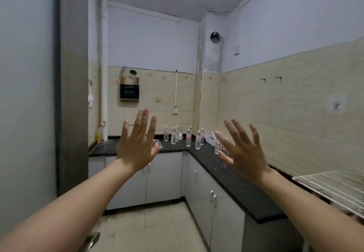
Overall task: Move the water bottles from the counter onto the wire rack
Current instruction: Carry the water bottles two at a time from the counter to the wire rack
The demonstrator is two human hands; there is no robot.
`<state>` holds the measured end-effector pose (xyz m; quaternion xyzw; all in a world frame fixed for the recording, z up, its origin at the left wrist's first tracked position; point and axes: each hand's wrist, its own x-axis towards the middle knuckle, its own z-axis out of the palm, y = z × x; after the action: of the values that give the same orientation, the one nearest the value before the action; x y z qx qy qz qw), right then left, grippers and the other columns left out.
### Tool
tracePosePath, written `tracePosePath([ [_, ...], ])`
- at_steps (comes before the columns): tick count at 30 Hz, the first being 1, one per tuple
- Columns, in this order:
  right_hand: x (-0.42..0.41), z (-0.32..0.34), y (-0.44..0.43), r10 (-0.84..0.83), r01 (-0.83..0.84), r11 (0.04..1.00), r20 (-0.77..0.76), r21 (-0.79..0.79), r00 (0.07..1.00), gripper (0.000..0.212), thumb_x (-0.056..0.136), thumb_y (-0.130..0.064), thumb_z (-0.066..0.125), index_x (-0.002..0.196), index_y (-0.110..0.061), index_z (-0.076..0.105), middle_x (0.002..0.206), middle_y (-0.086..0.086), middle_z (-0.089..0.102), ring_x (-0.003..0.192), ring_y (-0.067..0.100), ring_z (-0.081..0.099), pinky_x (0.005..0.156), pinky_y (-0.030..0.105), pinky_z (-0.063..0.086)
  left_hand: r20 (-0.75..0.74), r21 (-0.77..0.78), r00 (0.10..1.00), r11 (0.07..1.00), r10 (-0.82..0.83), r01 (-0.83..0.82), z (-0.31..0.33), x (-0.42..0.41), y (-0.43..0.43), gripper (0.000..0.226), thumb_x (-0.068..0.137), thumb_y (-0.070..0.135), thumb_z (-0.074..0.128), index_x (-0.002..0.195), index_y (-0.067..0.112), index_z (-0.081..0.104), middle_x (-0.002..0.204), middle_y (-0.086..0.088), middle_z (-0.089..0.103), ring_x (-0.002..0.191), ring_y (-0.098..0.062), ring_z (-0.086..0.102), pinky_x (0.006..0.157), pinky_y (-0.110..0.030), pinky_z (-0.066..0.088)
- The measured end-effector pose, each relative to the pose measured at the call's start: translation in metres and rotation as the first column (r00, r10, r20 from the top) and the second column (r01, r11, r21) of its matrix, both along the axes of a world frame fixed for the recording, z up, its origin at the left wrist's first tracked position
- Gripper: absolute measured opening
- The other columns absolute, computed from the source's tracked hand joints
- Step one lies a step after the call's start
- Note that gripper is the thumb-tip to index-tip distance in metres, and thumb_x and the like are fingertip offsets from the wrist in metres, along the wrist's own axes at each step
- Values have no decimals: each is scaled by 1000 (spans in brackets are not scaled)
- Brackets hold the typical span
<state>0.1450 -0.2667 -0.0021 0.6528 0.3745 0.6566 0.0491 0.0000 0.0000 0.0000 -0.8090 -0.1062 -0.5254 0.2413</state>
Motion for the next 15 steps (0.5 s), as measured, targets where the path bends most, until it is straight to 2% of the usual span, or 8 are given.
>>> tracePosePath([
  [2, 9, 3, -3, 0, 0, 1000, 2, 6, 1000, 59, 71, -51, 52, 122, -22, 44, 136, 13, 33, 126, 30, 32, 107, 48, 15, -11, -88, 999, 996, -35, 34, 5, 14, -9, 74, 67, 46, 46, 128, 4, 37, 136, -25, 43, 124, -33, 30, 92, -56, 42],
  [4, 29, -3, -8, -27, 27, 999, -15, 40, 1000, 57, 71, -50, 53, 120, -21, 45, 134, 14, 34, 124, 30, 33, 102, 48, 20, -14, -125, 997, 989, -79, 77, 2, 40, -14, 75, 66, 46, 51, 126, 5, 36, 133, -25, 49, 122, -32, 29, 91, -59, 42],
  [7, 70, -17, -10, -76, 80, 995, -57, 63, 995, 50, 76, -50, 41, 116, -20, 48, 131, 13, 35, 121, 29, 34, 98, 45, 22, -79, -122, 991, 988, -107, 97, -14, 83, -14, 77, 68, 47, 62, 127, 7, 32, 135, -24, 47, 122, -30, 25, 95, -59, 39],
  [10, 116, -24, -6, -79, 84, 994, -77, 70, 994, 48, 76, -48, 39, 114, -19, 47, 128, 13, 36, 120, 29, 35, 96, 44, 23, -135, -88, 988, 994, -76, 65, -24, 133, -5, 80, 65, 46, 69, 126, 7, 35, 133, -23, 50, 120, -30, 26, 93, -56, 42],
  [15, 202, -35, 15, -42, 50, 997, -152, 50, 987, 49, 76, -47, 39, 115, -19, 46, 126, 12, 36, 119, 29, 35, 96, 45, 23, -204, -217, 978, 976, -44, -1, -39, 220, 15, 75, 69, 43, 67, 128, 4, 42, 135, -24, 47, 125, -37, 37, 95, -57, 40],
])
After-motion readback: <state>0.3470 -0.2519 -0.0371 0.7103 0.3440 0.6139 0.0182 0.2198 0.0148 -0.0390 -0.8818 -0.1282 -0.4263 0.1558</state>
